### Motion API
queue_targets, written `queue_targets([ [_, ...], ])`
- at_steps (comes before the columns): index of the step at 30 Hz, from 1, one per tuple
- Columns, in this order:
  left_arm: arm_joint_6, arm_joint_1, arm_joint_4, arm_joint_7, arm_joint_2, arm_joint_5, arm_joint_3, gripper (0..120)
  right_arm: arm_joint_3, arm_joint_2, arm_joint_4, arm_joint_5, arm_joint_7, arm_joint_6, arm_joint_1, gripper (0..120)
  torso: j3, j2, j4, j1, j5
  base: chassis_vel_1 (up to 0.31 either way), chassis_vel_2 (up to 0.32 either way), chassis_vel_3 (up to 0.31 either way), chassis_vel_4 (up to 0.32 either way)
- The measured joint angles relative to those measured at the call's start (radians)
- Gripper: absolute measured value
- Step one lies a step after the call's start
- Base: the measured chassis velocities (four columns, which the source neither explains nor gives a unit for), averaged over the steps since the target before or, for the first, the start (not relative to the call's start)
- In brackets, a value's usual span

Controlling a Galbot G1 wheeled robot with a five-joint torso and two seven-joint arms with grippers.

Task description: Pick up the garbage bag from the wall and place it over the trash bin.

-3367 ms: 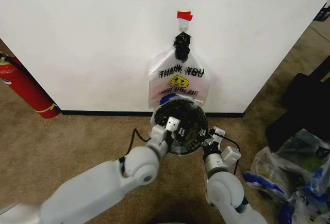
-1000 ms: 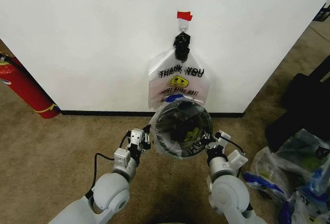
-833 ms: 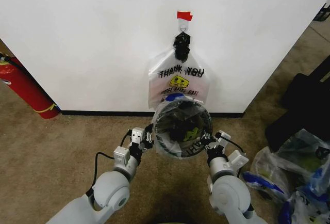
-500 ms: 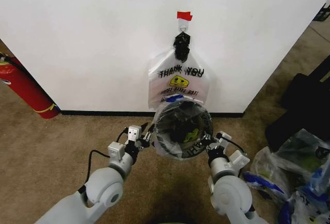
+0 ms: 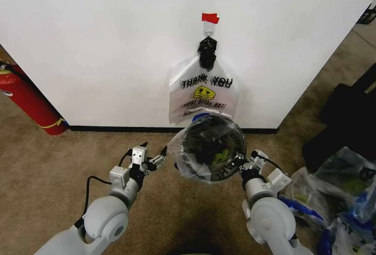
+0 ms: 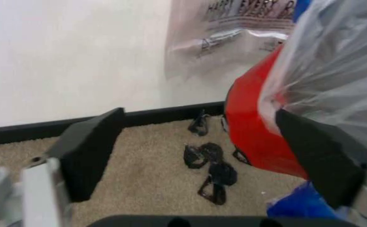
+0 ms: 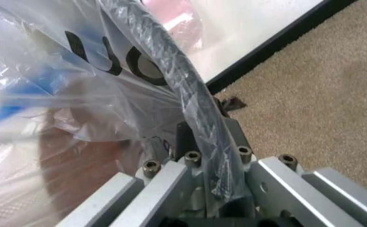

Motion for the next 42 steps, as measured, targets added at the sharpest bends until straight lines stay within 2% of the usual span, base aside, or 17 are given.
queue_targets([
  [9,-0.031,0.009,-0.035,-0.013,0.005,-0.026,-0.023,100,0.003,0.005,-0.004,0.005,0.006,-0.003,0.007,0,0.0,0.0,-0.0001,0.0,0.0002,0.0,0.0,0.0,0.0],
  [14,-0.128,0.068,-0.053,-0.044,-0.021,0.024,-0.112,100,-0.003,0.015,-0.008,0.045,0.049,-0.06,0.027,0,0.0,0.0,0.0,0.0,-0.0001,0.0,0.0,0.0,0.0],
  [16,-0.135,0.076,-0.057,-0.044,-0.026,0.027,-0.122,100,-0.004,0.016,-0.01,0.05,0.055,-0.066,0.03,0,0.0,0.0,0.0001,0.0,-0.0001,0.0,0.0,0.0,0.0],
  [17,-0.166,0.117,-0.083,-0.044,-0.05,0.04,-0.166,100,-0.004,0.014,-0.015,0.075,0.084,-0.099,0.045,0,0.0,0.0,0.0,0.0,0.0,0.0,0.0,0.0,0.0],
  [20,-0.236,0.179,-0.103,-0.031,-0.089,0.098,-0.219,100,-0.004,0.007,-0.025,0.131,0.132,-0.14,0.071,0,0.0,0.0,0.0,0.0,0.0002,0.0,0.0,0.0,0.0],
  [21,-0.236,0.179,-0.103,-0.031,-0.089,0.098,-0.219,100,-0.004,0.007,-0.025,0.131,0.132,-0.14,0.071,0,0.0,0.0,0.0,0.0,0.0002,0.0,0.0,0.0,0.0],
  [22,-0.291,0.221,-0.103,-0.017,-0.124,0.15,-0.247,100,-0.005,-0.001,-0.038,0.165,0.157,-0.157,0.092,0,0.0,0.0,0.0002,0.0,0.0,0.0,0.0,0.0,0.0],
  [28,-0.433,0.319,-0.069,0.032,-0.204,0.321,-0.297,100,-0.033,-0.027,-0.075,0.26,0.194,-0.247,0.155,0,0.0,0.0,0.0001,0.0,-0.0001,0.0,0.0,0.0,0.0],
  [33,-0.463,0.395,-0.1,0.079,-0.235,0.326,-0.364,100,-0.048,-0.063,-0.097,0.293,0.172,-0.338,0.176,0,0.0,0.0,0.0,0.0,0.0,0.0,0.0,0.0,0.0],
  [36,-0.486,0.442,-0.108,0.118,-0.22,0.31,-0.409,100,-0.06,-0.084,-0.117,0.311,0.149,-0.39,0.192,0,0.0,0.0,0.0001,0.0,0.0001,0.0,0.0,0.0,0.0],
  [42,-0.499,0.47,-0.107,0.14,-0.217,0.305,-0.412,100,-0.07,-0.078,-0.164,0.314,0.143,-0.421,0.228,0,0.0,0.0,0.0001,0.0,0.0,0.0,0.0,0.0,0.0],
])
